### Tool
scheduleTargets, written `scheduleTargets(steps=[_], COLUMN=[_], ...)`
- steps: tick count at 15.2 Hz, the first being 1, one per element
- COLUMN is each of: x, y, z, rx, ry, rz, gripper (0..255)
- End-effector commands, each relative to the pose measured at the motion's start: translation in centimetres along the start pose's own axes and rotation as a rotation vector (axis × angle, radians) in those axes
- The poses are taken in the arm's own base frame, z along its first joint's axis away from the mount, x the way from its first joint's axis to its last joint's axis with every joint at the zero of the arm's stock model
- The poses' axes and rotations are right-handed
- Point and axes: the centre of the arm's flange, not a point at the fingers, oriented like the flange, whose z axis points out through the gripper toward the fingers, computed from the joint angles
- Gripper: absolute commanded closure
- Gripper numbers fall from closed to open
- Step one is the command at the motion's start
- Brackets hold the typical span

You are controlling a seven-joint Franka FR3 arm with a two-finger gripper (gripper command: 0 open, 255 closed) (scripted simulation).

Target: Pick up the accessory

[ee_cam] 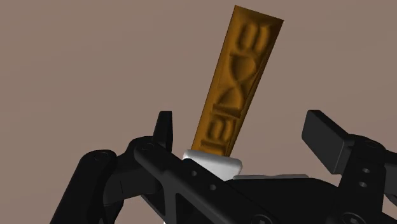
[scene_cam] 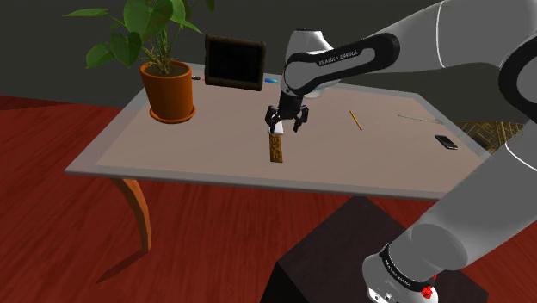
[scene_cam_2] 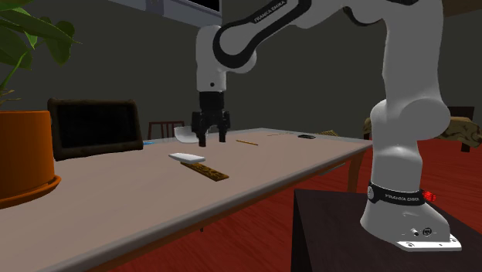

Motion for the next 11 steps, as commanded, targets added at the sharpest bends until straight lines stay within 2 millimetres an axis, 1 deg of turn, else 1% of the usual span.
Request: scheduleTargets(steps=[1,5,11], x=[1.9,5.9,5.9], y=[-0.1,-0.2,-0.2], z=[1.8,4.8,8.0], rx=[-0.005,-0.017,-0.017], ry=[0.004,0.011,0.011], rz=[0.051,0.142,0.142], gripper=[0,0,0])
